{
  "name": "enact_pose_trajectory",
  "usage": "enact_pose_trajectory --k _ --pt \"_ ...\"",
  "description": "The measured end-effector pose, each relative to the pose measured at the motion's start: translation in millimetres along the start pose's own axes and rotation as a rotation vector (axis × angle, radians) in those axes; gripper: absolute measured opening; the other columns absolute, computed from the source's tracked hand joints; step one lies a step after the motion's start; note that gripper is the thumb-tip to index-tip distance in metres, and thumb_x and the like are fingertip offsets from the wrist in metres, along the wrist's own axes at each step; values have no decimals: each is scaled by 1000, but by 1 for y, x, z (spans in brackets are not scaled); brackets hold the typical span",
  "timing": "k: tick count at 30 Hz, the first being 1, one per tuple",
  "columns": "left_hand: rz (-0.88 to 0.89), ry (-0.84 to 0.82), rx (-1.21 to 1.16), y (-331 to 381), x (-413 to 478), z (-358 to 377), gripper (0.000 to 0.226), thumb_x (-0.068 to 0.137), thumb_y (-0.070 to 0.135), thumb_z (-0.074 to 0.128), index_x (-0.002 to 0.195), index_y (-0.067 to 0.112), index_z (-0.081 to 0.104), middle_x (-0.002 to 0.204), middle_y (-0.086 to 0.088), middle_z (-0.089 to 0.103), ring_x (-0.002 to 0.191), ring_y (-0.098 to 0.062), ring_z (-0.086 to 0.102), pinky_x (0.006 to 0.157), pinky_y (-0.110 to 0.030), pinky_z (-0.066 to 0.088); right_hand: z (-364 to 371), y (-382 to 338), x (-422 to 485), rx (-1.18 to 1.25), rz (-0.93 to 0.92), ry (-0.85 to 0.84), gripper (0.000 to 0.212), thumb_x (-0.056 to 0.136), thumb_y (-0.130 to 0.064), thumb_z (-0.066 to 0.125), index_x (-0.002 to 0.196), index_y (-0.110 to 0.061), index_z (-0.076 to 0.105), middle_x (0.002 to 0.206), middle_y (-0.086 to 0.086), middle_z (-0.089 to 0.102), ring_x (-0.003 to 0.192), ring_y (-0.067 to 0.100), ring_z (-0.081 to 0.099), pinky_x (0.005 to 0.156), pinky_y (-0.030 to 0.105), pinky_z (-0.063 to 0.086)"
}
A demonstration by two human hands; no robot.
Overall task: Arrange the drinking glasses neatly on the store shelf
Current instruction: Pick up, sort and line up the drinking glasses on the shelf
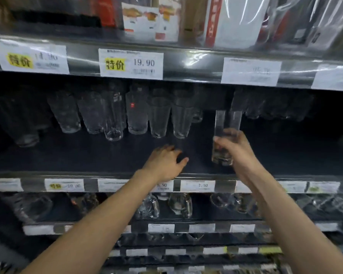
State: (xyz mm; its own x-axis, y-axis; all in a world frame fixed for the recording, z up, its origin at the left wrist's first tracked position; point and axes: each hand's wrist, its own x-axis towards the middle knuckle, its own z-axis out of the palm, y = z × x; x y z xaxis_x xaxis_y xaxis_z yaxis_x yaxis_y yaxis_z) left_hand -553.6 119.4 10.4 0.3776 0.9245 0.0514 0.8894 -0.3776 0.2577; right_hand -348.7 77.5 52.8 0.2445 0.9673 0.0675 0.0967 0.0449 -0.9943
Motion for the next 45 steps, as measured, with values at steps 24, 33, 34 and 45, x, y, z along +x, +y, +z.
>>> enact_pose_trajectory --k 24,33,34,45 --pt "-88 18 -67 5 -3 -1 54 101 44 41 151 23 37 162 0 27 151 -16 19 121 -31 14 42 47 134 -329 -137 122 72 83 -10 79 141 -10 37 143 10 41 116 18 50 87 11 35" --pt "-81 42 -64 8 -5 -4 52 102 40 43 150 22 39 160 0 32 150 -15 22 119 -28 17 45 54 152 -325 -143 130 64 80 -9 79 132 -8 43 110 -4 57 100 14 58 82 21 44" --pt "-81 45 -64 8 -5 -4 51 102 40 43 150 22 40 160 1 32 150 -15 22 119 -28 17 45 54 152 -324 -132 130 65 80 -10 79 133 -9 41 111 -3 57 100 14 57 83 22 45" --pt "-91 45 -61 10 -5 -4 50 102 39 43 149 23 41 160 2 32 150 -14 22 119 -28 17 46 60 162 -428 -155 142 63 76 -24 80 133 -18 53 126 7 55 119 23 53 106 42 42"
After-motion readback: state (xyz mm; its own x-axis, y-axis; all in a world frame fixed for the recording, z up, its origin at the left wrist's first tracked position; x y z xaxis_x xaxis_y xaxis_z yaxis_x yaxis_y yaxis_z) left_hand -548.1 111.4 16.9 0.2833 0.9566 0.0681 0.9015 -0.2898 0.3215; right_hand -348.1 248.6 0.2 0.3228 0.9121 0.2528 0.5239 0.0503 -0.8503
